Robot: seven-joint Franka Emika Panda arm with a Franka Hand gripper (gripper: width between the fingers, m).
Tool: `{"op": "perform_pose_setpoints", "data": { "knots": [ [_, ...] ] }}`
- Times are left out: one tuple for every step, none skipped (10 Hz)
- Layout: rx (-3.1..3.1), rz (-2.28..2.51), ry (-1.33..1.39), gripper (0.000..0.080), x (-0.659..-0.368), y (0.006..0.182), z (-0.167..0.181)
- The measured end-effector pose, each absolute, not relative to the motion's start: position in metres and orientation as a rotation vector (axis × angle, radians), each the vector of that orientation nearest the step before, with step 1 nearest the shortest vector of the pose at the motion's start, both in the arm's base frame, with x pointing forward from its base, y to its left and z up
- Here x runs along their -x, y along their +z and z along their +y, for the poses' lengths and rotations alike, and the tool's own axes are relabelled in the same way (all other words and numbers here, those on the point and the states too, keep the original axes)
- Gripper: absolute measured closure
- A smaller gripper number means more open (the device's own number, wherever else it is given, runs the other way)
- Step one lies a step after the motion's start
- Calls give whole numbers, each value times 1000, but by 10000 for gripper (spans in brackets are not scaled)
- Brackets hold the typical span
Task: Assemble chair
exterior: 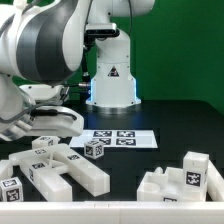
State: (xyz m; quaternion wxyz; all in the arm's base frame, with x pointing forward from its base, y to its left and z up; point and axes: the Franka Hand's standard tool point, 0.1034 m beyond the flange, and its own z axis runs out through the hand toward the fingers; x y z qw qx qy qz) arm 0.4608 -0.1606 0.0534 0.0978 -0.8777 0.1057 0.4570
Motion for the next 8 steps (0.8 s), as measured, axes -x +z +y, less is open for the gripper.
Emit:
{"op": "perform_pose_setpoints", "data": {
  "knots": [
    [2597,314,1354,151,-460,53,-161],
    [2595,315,1355,151,-459,52,-161],
    [2586,303,1355,151,-448,45,-169],
    [2576,328,1368,151,-431,36,-177],
    [2561,347,1388,151,-419,31,-180],
    [2582,352,1366,151,-411,18,-183],
    [2578,358,1372,151,-403,13,-182],
    [2569,362,1385,151,-400,12,-181]
  ]
}}
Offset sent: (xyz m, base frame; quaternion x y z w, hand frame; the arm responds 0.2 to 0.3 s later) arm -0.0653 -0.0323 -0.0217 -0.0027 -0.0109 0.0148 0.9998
